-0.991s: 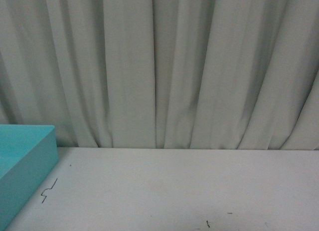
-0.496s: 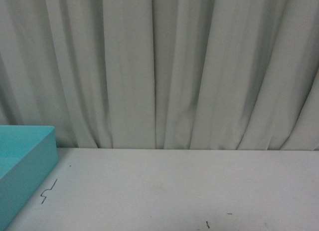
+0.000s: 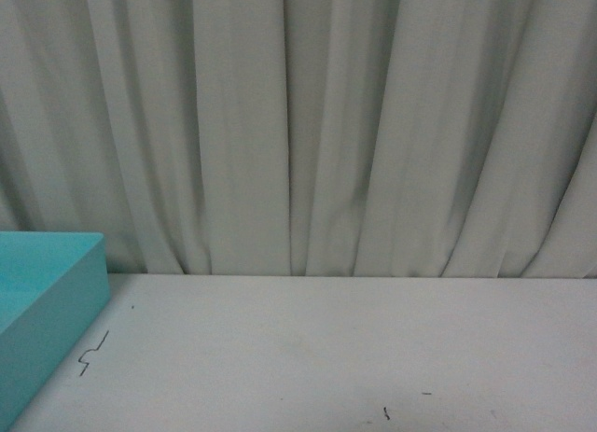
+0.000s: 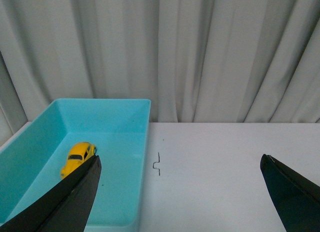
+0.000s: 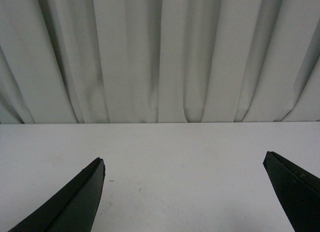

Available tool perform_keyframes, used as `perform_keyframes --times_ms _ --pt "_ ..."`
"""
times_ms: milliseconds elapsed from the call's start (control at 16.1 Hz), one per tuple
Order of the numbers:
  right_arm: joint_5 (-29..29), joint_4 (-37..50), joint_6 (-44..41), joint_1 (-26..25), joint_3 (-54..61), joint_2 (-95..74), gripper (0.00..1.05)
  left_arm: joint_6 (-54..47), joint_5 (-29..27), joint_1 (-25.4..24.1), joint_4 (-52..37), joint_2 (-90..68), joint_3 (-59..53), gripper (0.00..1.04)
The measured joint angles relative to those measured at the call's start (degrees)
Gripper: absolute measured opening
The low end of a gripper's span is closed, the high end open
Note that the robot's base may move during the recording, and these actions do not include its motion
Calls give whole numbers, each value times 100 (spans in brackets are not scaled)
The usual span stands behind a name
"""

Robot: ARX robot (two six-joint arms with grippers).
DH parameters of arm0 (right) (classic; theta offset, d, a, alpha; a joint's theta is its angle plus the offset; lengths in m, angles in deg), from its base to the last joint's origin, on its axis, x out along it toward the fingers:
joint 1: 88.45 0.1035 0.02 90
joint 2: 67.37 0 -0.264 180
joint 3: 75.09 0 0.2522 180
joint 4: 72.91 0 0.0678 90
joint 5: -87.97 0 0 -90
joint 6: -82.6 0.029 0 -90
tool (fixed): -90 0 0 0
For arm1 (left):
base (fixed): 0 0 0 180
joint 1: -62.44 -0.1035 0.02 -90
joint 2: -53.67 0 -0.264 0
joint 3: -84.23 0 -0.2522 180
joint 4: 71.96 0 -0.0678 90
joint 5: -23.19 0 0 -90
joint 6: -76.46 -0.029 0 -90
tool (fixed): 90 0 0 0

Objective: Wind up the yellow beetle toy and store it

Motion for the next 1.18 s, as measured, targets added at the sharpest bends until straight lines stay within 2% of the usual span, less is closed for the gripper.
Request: perform_keyframes --times_ms 1177 --pt "0 -4 2 0 0 0 98 0 2 0 2 2 0 98"
